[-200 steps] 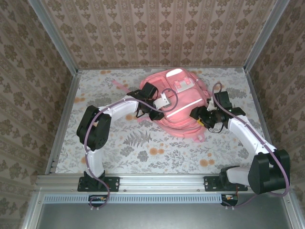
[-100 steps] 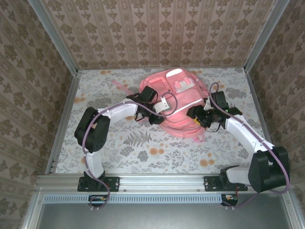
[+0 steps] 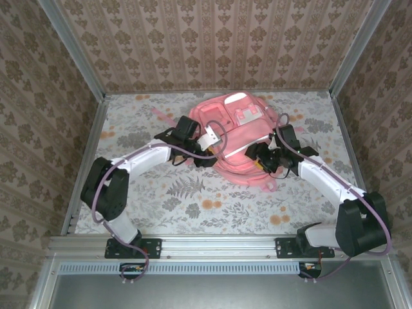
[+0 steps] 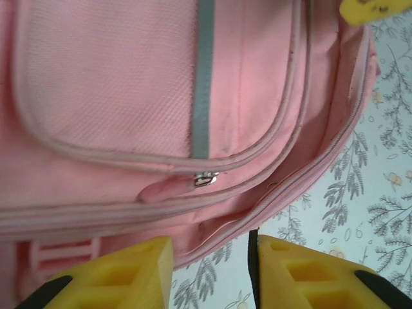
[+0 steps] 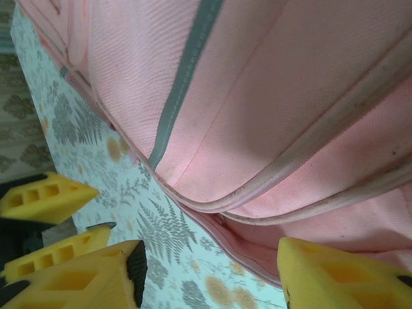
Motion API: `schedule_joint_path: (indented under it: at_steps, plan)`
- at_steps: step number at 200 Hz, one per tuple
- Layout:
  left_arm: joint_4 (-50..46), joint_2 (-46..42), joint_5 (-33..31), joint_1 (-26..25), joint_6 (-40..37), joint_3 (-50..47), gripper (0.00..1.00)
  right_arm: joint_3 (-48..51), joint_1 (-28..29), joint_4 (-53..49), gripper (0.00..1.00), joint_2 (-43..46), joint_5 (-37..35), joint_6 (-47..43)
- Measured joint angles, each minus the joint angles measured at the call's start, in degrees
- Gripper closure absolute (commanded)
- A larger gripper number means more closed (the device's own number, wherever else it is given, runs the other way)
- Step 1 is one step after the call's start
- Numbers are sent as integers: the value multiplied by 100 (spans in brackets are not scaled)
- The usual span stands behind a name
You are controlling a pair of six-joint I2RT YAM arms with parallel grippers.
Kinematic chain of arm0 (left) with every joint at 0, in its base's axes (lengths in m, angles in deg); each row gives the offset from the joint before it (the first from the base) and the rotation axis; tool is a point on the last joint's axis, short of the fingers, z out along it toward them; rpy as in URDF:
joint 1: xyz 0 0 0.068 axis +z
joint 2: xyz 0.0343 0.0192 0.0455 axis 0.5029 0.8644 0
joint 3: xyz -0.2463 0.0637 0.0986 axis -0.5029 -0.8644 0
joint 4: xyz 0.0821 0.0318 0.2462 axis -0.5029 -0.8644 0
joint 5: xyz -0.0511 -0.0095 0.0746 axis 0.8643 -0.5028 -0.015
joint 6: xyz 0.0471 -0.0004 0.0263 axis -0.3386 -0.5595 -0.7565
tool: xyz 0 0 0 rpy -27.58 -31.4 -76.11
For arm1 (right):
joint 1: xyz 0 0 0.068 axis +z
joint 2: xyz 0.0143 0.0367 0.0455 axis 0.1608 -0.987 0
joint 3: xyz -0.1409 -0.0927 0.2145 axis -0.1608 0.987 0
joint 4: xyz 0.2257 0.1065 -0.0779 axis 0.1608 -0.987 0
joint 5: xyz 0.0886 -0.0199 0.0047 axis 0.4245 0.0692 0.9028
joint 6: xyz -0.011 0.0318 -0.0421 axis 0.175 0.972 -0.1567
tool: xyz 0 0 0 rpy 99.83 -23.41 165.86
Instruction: Pack the student bag
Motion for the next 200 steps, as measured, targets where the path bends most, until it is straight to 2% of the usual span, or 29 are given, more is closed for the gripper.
schedule_joint_path:
  at_steps: [39,66,79,94,129,164,200]
  plan:
    - [332,-343,-83,68,216,-286,58,166,140,450,44,-269,-238,741]
    - [420,-345,-105,96,271,-317,56,164,175,811,49,-577,-317,975]
    - [439,-345,-118,107,289,-350,56,162,186,903,55,-754,-334,1056]
    - [439,-345,-125,125,297,-365,55,151,186,964,68,-850,-354,1080]
    - [474,-343,-125,127,295,-365,53,17,186,984,88,-861,-378,1158]
    - [590,-289,-120,127,258,-365,46,-81,125,988,100,-610,-365,1222]
    - [826,-31,-96,127,184,-363,40,-160,-46,1001,100,-431,-168,1241]
